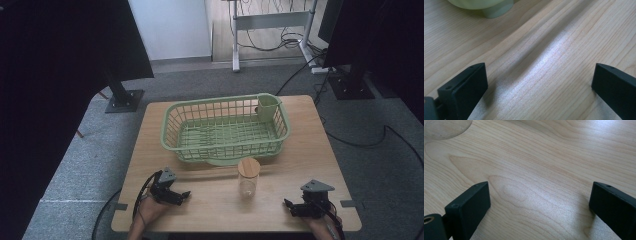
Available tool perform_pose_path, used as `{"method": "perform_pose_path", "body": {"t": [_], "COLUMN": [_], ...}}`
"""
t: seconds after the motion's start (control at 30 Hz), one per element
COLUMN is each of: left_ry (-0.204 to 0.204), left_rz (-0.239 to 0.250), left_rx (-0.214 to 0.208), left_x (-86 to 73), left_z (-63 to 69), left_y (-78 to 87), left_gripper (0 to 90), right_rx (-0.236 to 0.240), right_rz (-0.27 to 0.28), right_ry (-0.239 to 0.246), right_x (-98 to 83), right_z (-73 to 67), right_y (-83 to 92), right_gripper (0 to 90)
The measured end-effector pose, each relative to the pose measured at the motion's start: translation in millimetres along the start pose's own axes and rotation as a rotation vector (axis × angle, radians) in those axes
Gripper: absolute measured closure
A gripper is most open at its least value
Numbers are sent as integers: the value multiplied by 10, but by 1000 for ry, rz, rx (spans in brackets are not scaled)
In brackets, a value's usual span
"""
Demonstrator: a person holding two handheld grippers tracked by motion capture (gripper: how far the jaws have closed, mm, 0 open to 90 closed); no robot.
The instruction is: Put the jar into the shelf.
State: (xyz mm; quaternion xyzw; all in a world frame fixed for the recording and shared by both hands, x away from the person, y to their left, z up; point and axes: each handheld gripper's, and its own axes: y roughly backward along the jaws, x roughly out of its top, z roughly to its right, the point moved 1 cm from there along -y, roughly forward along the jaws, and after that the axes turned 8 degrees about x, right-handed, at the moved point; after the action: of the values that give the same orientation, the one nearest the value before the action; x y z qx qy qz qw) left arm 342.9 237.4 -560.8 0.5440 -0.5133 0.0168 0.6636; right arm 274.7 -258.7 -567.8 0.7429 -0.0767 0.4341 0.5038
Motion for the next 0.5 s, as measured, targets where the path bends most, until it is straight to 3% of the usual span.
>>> {"method": "perform_pose_path", "body": {"t": [0.5], "left_ry": [5], "left_rz": [0], "left_rx": [5], "left_x": [0], "left_z": [-3], "left_y": [-1], "left_gripper": [0], "right_rx": [-7], "right_rz": [-3], "right_ry": [-8], "right_x": [1], "right_z": [-9], "right_y": [-1], "right_gripper": [18]}}
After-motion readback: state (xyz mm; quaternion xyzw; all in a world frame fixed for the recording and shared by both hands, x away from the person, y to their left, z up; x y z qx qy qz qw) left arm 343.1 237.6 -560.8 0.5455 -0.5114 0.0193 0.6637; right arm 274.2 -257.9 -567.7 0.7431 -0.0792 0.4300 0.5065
